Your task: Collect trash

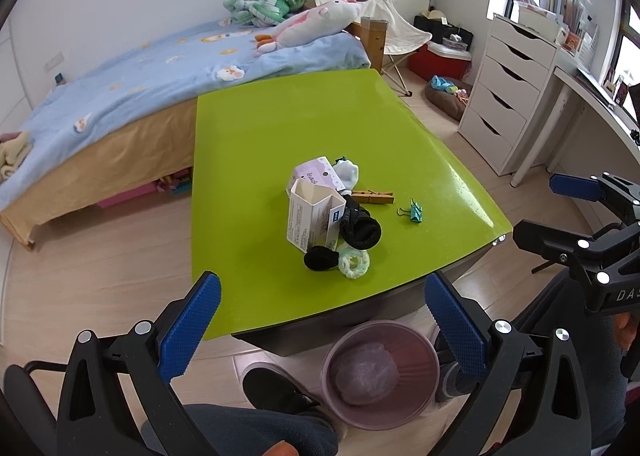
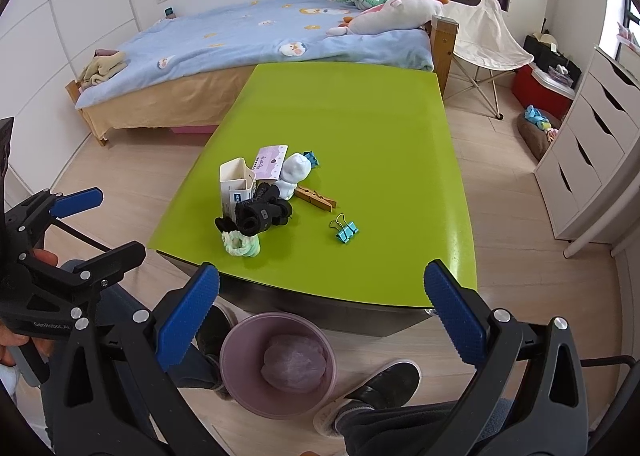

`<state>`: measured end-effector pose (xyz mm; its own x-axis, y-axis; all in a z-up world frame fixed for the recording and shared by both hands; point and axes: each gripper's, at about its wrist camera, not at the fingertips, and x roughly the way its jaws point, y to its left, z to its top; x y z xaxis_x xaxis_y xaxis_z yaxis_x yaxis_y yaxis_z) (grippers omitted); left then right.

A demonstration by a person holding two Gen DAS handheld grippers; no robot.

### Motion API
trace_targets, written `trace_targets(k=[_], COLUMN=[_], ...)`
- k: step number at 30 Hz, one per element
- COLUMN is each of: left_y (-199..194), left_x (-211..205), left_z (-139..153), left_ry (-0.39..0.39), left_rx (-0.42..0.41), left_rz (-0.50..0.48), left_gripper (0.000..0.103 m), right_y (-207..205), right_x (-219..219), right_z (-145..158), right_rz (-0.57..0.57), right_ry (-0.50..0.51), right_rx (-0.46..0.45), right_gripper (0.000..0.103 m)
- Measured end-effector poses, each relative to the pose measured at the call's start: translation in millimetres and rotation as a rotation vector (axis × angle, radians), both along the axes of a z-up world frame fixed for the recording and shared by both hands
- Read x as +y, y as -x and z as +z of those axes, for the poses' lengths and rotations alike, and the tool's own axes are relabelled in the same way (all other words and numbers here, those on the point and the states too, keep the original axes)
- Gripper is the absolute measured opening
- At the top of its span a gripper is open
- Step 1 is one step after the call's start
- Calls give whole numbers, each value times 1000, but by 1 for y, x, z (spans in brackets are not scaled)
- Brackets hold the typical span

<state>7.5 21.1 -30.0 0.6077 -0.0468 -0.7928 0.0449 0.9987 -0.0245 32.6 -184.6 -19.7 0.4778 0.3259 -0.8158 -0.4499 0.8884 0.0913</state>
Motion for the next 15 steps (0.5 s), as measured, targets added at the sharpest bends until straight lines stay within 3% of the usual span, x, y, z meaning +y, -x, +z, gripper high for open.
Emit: trace_targets(k=[3,15], left_y=[-3,1], left_x=[2,10], left_z=[-3,-6], left_ry=[5,64], left_rx=[31,13], left_rz=[16,40], left_gripper=[97,97], right_y=[0,2], right_x=[0,0], right_z=[0,-4], right_rz=[-1,5], right_ry=[-1,1], right_rx=[0,8], right_gripper=[100,100])
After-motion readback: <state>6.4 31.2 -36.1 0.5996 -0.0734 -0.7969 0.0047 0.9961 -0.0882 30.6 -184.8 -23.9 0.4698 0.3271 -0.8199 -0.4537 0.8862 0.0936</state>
